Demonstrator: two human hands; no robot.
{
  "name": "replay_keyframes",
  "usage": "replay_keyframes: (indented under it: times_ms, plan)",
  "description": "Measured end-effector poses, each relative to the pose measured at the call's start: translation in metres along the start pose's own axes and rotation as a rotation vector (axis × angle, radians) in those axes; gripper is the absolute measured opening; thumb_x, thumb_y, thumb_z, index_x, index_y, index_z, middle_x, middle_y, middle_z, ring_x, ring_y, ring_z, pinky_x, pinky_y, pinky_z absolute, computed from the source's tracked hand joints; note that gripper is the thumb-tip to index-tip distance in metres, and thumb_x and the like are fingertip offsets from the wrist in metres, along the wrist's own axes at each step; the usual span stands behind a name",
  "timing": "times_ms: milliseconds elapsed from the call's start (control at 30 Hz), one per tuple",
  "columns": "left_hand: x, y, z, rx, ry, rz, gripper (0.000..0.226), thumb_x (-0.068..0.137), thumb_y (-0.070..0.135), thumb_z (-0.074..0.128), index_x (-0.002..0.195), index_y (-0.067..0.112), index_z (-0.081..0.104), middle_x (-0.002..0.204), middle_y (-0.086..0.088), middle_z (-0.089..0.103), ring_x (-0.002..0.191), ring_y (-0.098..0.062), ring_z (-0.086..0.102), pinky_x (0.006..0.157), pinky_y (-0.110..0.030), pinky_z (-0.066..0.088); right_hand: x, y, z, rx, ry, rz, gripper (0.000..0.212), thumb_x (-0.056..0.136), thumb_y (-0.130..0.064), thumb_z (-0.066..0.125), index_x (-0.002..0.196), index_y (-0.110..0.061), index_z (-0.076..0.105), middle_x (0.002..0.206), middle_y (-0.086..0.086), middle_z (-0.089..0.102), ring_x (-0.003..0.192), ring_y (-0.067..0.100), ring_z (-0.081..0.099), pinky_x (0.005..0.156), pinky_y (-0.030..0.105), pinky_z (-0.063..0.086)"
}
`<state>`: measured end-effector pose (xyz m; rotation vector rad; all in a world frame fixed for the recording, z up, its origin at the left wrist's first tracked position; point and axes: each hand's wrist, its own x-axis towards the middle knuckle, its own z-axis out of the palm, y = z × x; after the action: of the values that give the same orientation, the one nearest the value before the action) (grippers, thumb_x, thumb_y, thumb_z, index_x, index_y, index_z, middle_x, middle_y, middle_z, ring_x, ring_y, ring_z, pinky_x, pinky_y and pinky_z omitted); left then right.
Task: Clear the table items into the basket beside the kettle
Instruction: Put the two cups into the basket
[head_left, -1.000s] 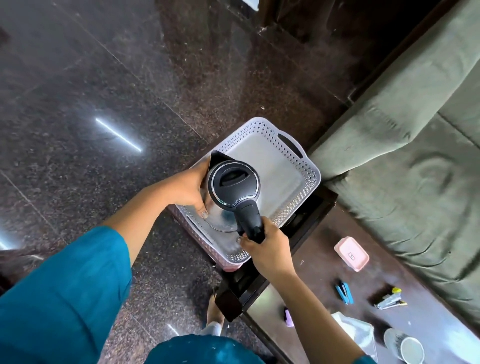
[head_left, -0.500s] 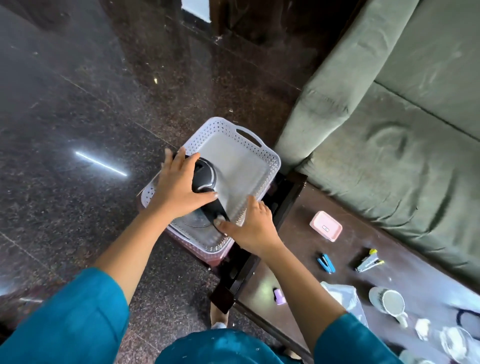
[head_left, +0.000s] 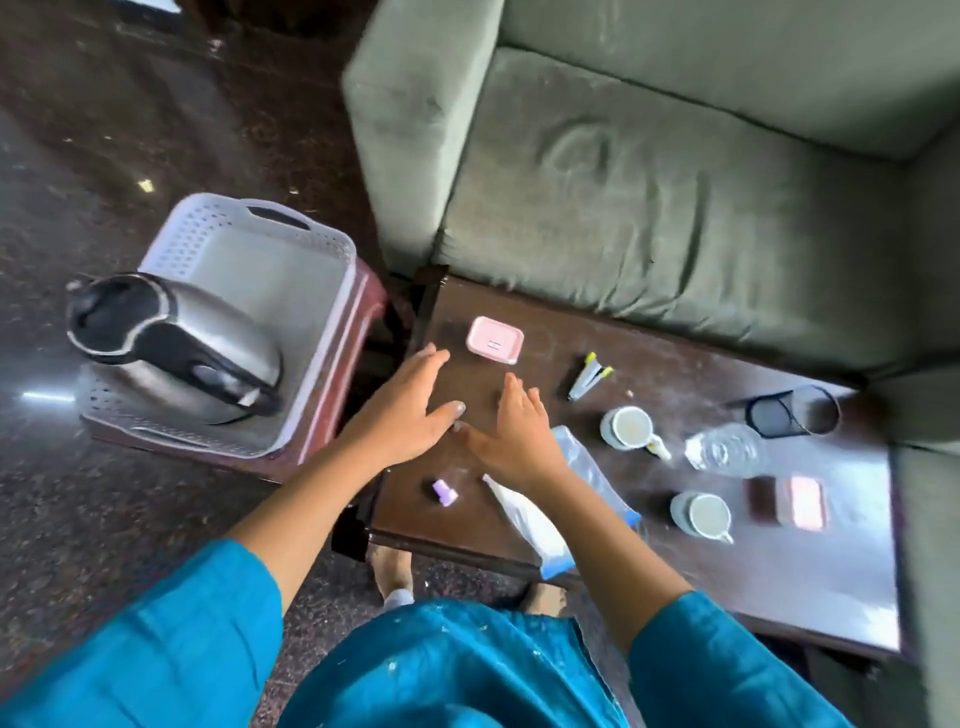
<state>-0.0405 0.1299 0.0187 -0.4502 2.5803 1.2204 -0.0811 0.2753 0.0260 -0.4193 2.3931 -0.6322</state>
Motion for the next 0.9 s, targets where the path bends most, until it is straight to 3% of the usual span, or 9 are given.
replay_keyframes:
  times_ms: [100, 300, 500, 700, 900]
  plan:
    - [-0.005, 0.023, 0.050, 0.028, -0.105, -0.008, 0.064, 0.090, 0.031, 0.054, 0.144, 0.015, 0.024, 0.155, -0.003, 0.017, 0.142, -0.013, 0.016, 0.112, -0.026, 0.015, -0.027, 0.051, -0.013, -0.023, 0.015, 0.036, 0.095, 0.086, -0.048, 0.056, 0.144, 0.004, 0.003, 0.156, 0.018, 0.009, 0.144, 0.028, 0.003, 0.114, 0.032, -0.004]
    - [-0.014, 0.062, 0.130, 0.093, -0.254, -0.008, 0.061, 0.091, 0.033, 0.053, 0.143, 0.020, 0.024, 0.153, -0.001, 0.023, 0.138, -0.019, 0.026, 0.107, -0.031, 0.026, -0.068, 0.134, -0.030, -0.076, -0.064, 0.116, 0.097, 0.085, -0.058, 0.049, 0.146, -0.001, 0.002, 0.157, 0.013, 0.006, 0.144, 0.024, 0.005, 0.116, 0.037, -0.002]
    - [-0.024, 0.078, 0.191, 0.135, -0.362, -0.027, 0.058, 0.088, 0.035, 0.057, 0.139, 0.023, 0.031, 0.143, -0.001, 0.040, 0.127, -0.020, 0.041, 0.101, -0.032, 0.034, -0.096, 0.198, -0.048, -0.035, -0.129, 0.136, 0.083, 0.083, -0.052, 0.057, 0.144, -0.012, 0.018, 0.145, 0.010, 0.040, 0.127, 0.030, 0.041, 0.100, 0.038, 0.035]
    - [-0.030, 0.088, 0.255, -0.002, -0.366, -0.024, 0.051, 0.083, 0.026, 0.066, 0.128, 0.019, 0.045, 0.130, -0.002, 0.053, 0.115, -0.019, 0.052, 0.089, -0.024, 0.041, -0.102, 0.255, -0.057, -0.032, -0.145, 0.202, 0.070, 0.081, -0.043, 0.062, 0.135, -0.009, 0.033, 0.131, 0.014, 0.053, 0.118, 0.032, 0.050, 0.091, 0.040, 0.044]
    - [-0.021, 0.099, 0.304, -0.072, -0.404, 0.036, 0.046, 0.083, 0.022, 0.065, 0.126, 0.018, 0.049, 0.129, -0.003, 0.055, 0.112, -0.016, 0.056, 0.095, -0.031, 0.046, -0.097, 0.304, -0.054, -0.012, -0.080, 0.255, 0.054, 0.080, -0.035, 0.066, 0.123, -0.009, 0.045, 0.119, 0.013, 0.061, 0.105, 0.033, 0.058, 0.081, 0.039, 0.048]
